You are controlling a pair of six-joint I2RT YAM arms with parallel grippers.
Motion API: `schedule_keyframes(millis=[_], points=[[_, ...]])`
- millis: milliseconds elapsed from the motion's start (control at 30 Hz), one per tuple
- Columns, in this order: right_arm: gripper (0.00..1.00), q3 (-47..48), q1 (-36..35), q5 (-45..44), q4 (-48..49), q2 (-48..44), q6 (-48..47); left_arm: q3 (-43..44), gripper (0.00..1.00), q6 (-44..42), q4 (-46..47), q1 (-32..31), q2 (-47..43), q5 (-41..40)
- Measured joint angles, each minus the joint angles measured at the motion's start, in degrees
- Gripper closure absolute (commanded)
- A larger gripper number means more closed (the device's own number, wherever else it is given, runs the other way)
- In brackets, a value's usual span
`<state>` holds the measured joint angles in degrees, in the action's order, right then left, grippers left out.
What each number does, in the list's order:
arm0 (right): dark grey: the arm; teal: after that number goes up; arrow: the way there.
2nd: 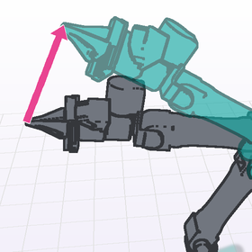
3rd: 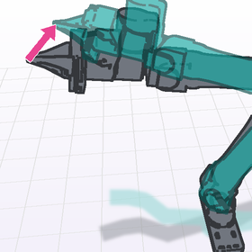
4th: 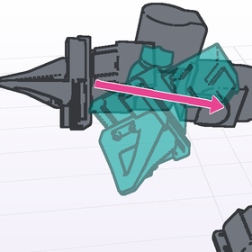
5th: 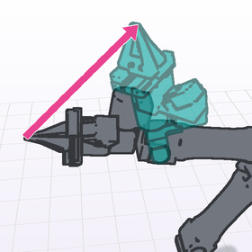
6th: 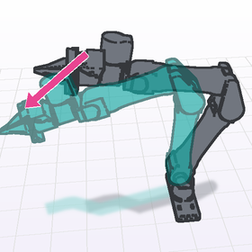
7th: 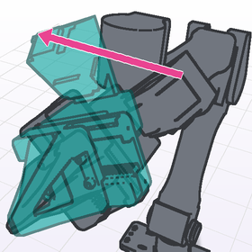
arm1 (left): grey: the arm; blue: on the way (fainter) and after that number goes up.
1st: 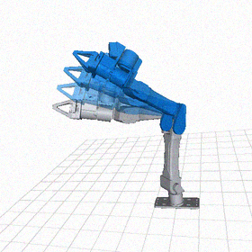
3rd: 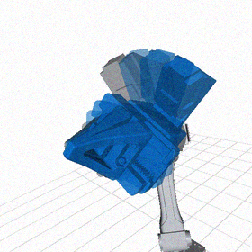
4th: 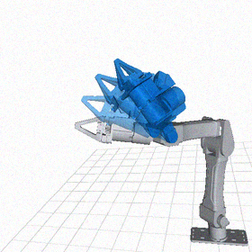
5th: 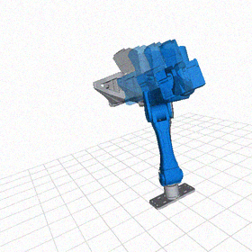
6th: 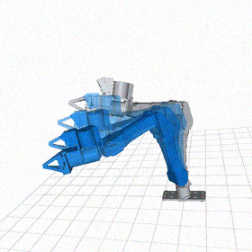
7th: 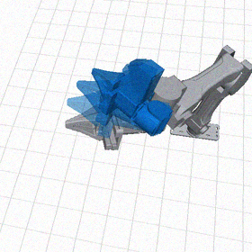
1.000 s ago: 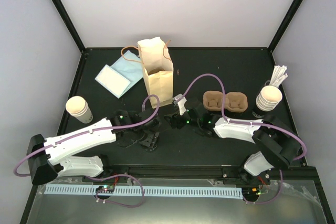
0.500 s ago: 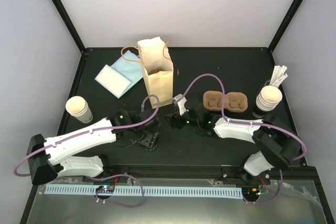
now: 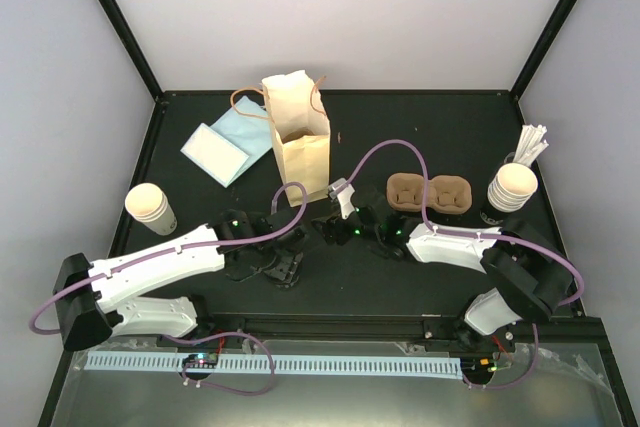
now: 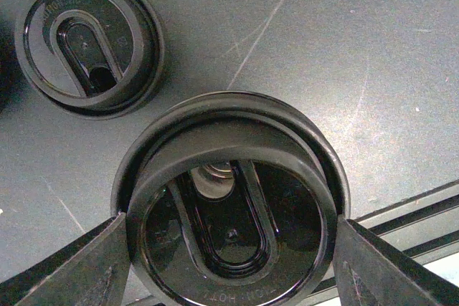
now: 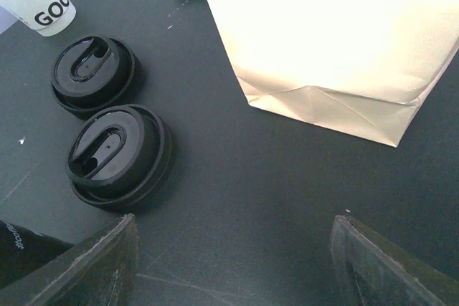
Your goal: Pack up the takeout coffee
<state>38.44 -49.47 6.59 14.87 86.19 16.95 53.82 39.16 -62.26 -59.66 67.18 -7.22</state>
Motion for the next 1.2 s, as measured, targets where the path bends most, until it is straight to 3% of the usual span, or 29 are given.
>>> schedule_keyframes(millis=[1200], points=[[0.24,0.76,0.00,2.58,-0.33,0.92,-0.15,-1.60,0.28,-0.15,1.90,0.00,-0.07,1.16]])
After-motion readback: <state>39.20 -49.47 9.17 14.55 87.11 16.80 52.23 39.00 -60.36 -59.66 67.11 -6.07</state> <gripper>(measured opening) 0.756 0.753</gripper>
